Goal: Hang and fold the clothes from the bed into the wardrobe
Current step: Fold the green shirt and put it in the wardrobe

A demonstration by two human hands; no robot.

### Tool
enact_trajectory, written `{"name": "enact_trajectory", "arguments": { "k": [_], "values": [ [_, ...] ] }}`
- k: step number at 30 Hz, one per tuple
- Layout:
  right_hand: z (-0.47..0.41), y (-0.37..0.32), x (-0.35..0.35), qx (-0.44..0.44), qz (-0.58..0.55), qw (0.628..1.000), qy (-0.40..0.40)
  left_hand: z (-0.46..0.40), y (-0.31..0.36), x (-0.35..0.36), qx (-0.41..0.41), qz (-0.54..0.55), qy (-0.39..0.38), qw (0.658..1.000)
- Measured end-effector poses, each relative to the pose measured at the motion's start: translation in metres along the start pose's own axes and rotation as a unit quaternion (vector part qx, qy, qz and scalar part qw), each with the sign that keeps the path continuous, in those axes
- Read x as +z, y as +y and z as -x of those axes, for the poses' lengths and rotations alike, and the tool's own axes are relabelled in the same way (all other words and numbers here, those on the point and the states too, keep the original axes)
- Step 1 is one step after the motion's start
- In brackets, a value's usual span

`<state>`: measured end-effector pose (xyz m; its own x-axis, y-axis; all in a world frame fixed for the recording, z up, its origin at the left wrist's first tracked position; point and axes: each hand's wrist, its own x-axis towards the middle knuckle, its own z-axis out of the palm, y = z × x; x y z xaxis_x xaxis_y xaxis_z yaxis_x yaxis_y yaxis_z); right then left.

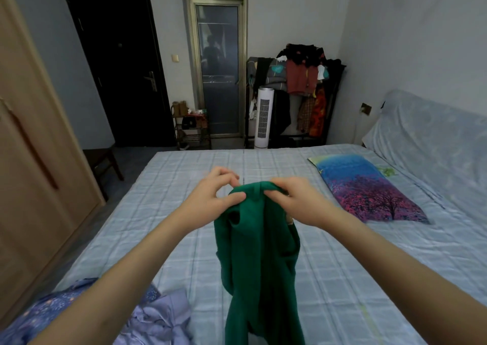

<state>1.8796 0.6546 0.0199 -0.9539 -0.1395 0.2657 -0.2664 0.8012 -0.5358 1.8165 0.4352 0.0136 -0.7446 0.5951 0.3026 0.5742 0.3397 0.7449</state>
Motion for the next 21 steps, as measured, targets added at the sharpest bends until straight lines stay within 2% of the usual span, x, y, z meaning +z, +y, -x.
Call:
{"name": "enact_trajectory", "arguments": {
  "k": [2, 7, 11, 15, 17, 21],
  "values": [
    [0.001, 0.0, -0.007, 0.001, -0.02, 1.0, 0.012, 0.002, 0.008, -0.004, -0.01, 0.1, -0.041, 0.994],
    [0.004, -0.003, -0.019, -0.033, 0.003, 0.999, 0.014, 0.002, 0.015, -0.007, 0.015, 0.058, -0.071, 0.996],
    [0.005, -0.001, -0.02, -0.046, -0.033, 0.998, 0.013, -0.009, 0.013, -0.015, 0.0, -0.021, -0.072, 0.997],
    [0.008, -0.001, -0.023, -0.045, 0.006, 0.999, -0.03, -0.015, 0.009, -0.024, 0.001, -0.155, -0.101, 0.983],
    [0.01, -0.001, -0.022, -0.044, 0.03, 0.997, -0.05, -0.017, 0.012, -0.029, -0.002, -0.175, -0.128, 0.976],
    [0.011, -0.003, -0.026, -0.048, 0.032, 0.997, -0.055, -0.012, 0.018, -0.037, -0.017, -0.031, -0.207, 0.978]
  ]
}}
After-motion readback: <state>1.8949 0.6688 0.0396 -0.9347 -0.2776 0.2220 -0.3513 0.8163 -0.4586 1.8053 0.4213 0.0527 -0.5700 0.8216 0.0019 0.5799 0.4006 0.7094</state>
